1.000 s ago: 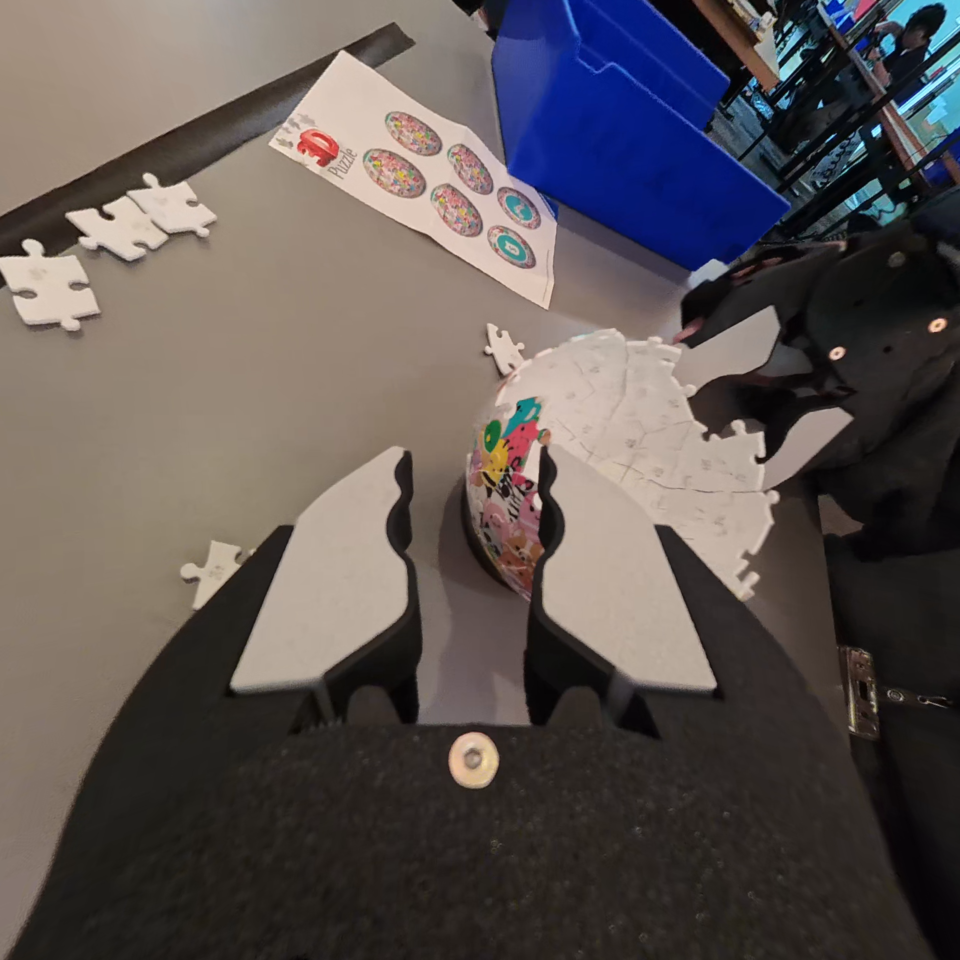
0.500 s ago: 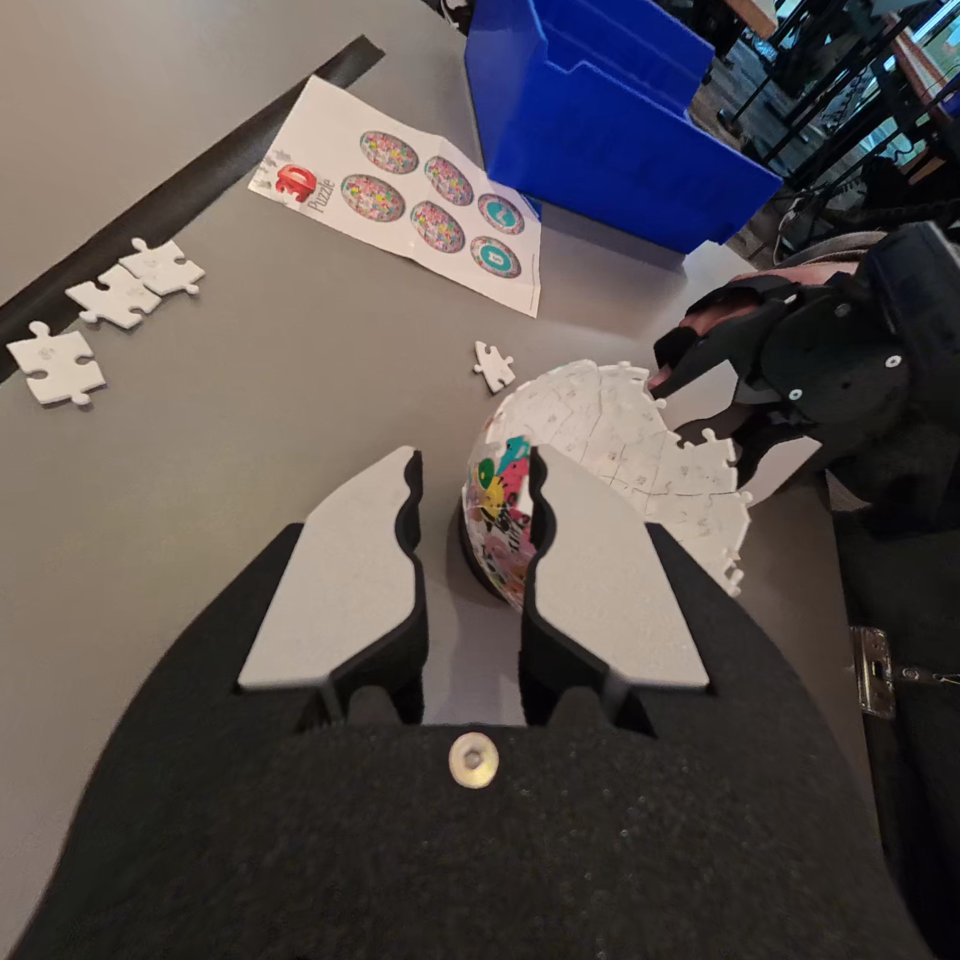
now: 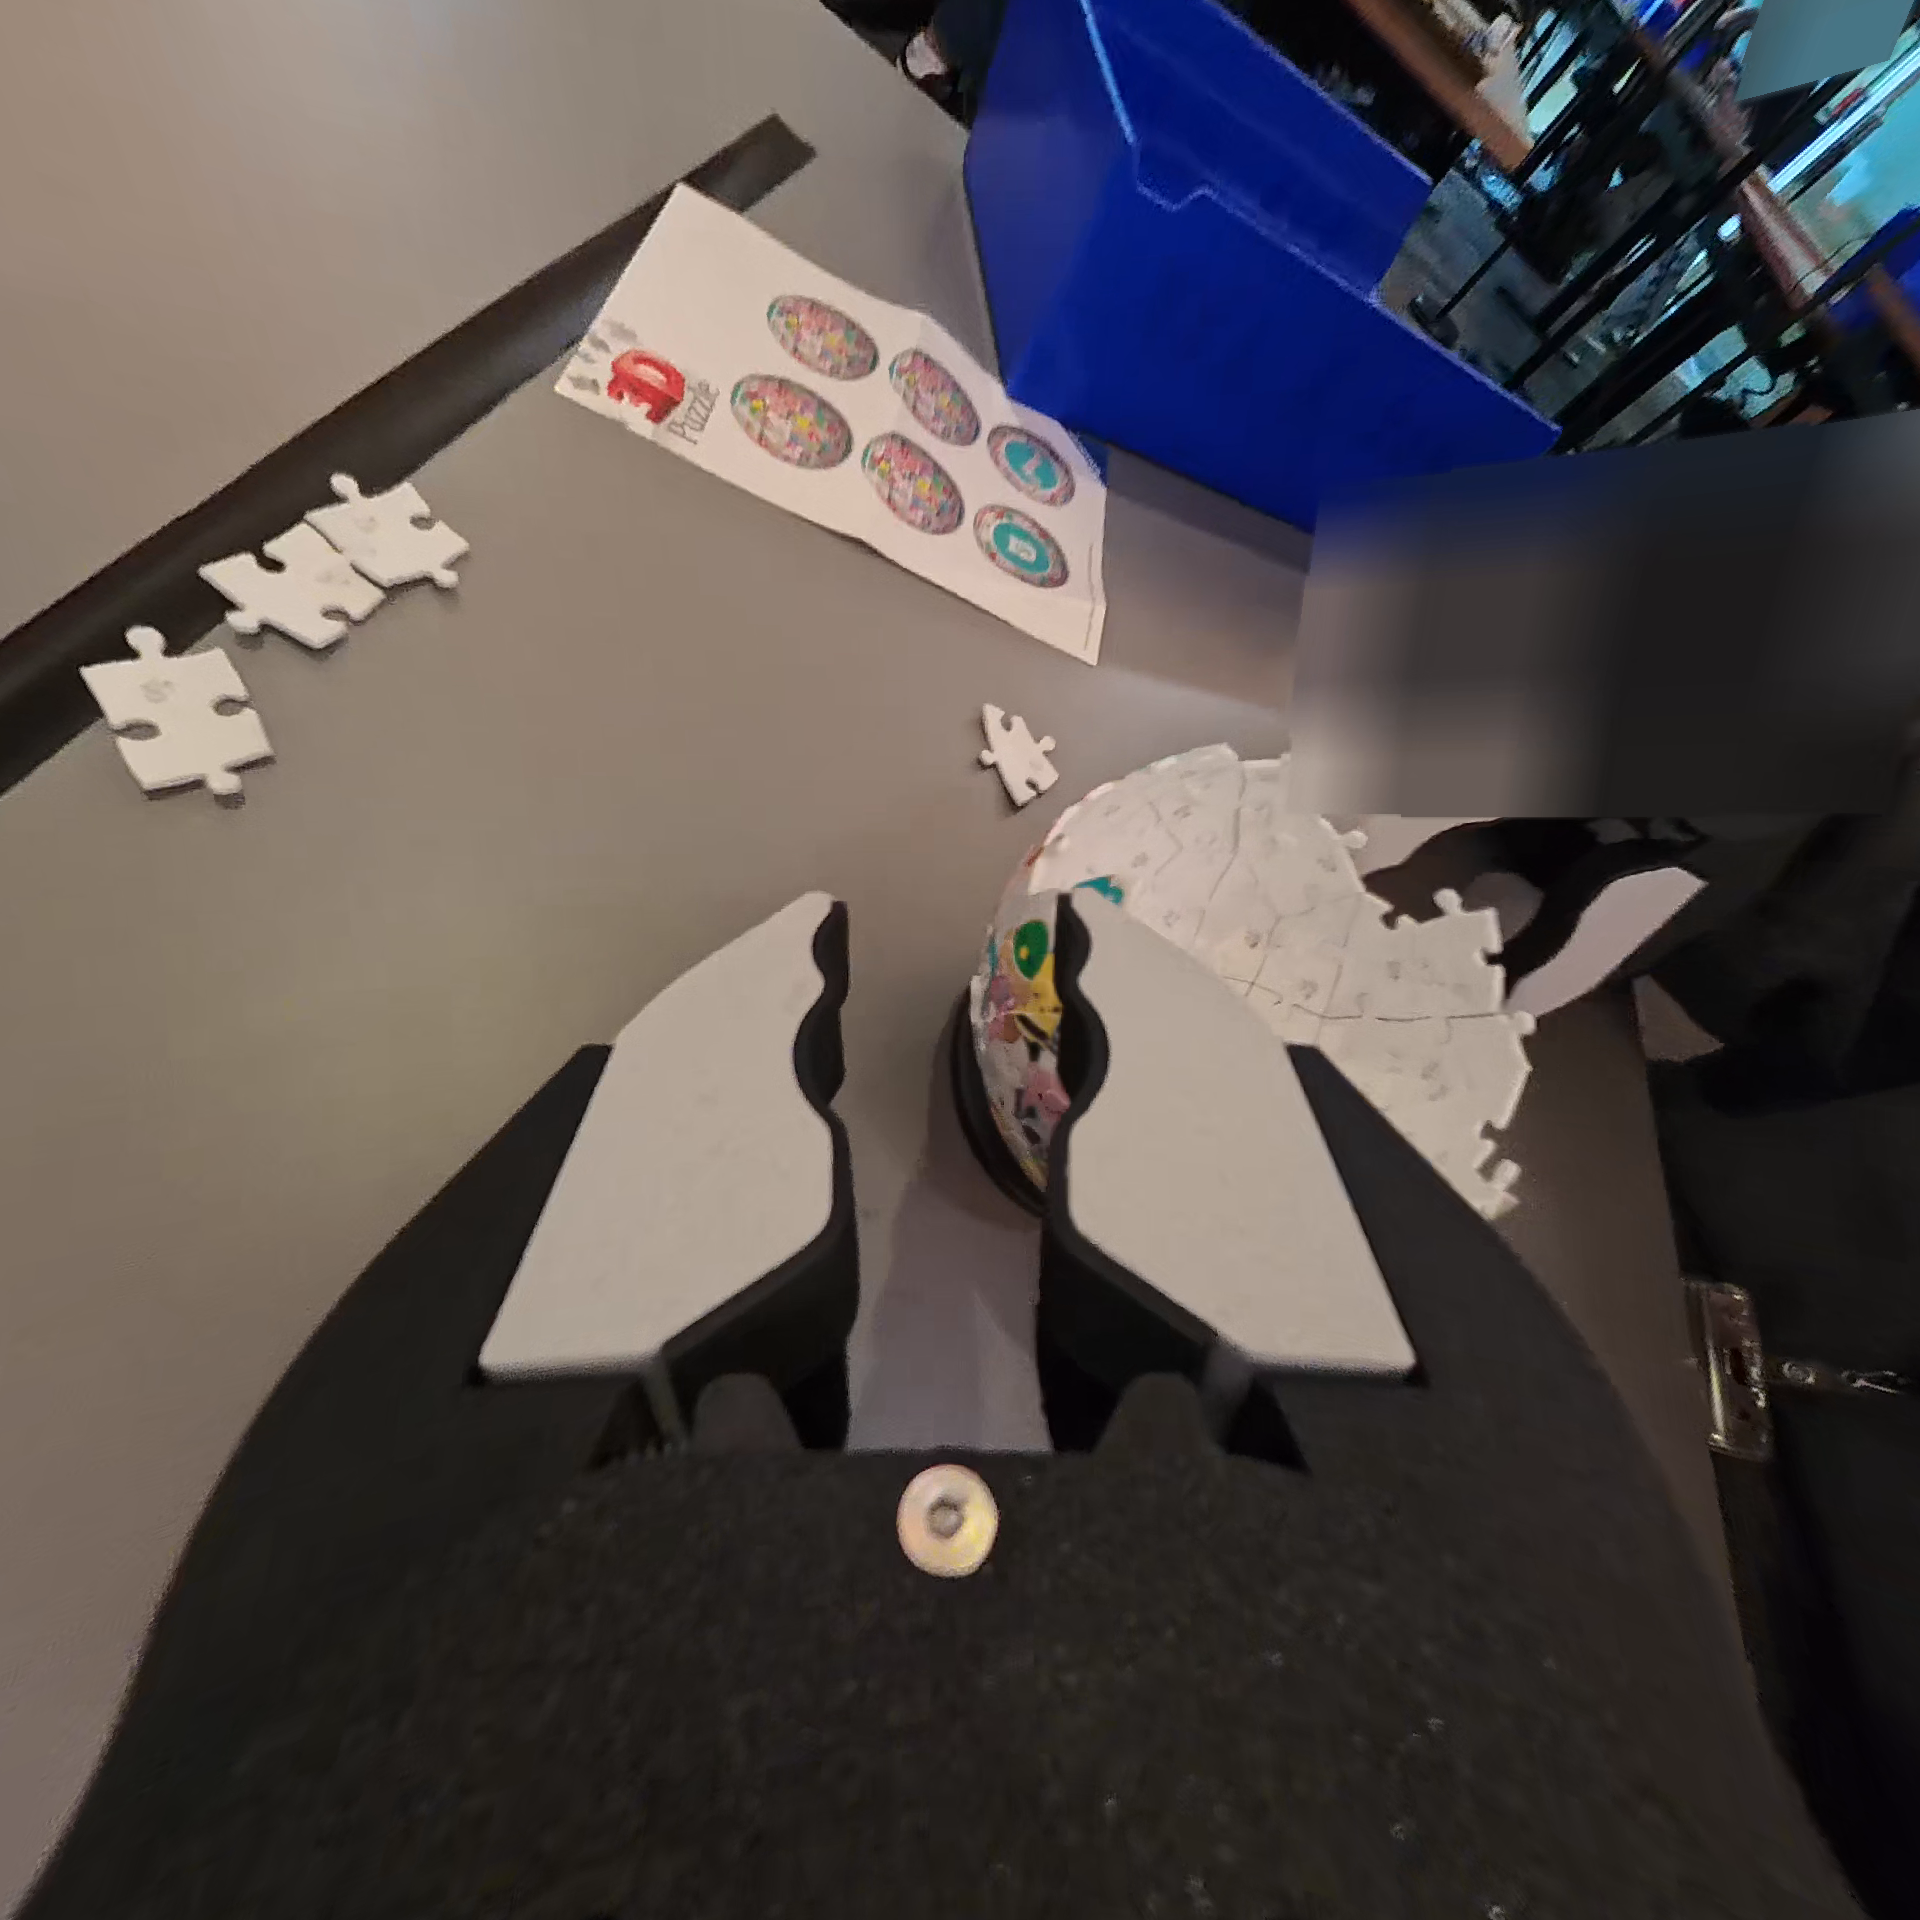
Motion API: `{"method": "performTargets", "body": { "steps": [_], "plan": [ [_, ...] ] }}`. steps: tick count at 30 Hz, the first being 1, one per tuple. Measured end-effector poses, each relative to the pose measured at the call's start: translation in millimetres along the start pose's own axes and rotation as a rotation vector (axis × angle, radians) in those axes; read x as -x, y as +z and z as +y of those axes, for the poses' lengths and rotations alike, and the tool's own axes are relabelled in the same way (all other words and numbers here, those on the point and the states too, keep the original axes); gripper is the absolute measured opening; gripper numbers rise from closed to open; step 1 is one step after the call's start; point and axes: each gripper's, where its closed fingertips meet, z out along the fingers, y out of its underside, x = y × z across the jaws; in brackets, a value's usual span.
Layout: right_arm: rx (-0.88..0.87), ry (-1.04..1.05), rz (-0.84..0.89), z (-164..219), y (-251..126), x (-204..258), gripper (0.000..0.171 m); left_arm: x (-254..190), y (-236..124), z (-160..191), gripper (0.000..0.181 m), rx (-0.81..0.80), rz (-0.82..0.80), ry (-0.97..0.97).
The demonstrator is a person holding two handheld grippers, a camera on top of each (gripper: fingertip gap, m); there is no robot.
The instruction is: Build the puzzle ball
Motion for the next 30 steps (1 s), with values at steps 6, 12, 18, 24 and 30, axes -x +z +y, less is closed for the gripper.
{"method": "performTargets", "body": {
  "steps": [6, 12, 18, 24, 30],
  "plan": [
    [-0.021, 0.125, 0.144, 0, 14, -30, 0.093, -27, -14, 2, 0.059, -0.031, 0.058, 0.052],
    [-0.088, 0.173, 0.184, -16, 19, -40, 0.096, -35, -7, 22, 0.06, 0.024, 0.106, 0.015],
    [-0.084, 0.207, 0.156, -21, 10, -36, 0.09, -24, 5, 35, 0.053, 0.065, 0.128, -0.036],
    [-0.102, 0.215, 0.159, -32, -2, -34, 0.089, -18, 6, 33, 0.054, 0.031, 0.161, -0.068],
    [-0.107, 0.24, 0.174, -34, -8, -39, 0.089, -16, 9, 32, 0.053, 0.023, 0.164, -0.063]
  ]
}}
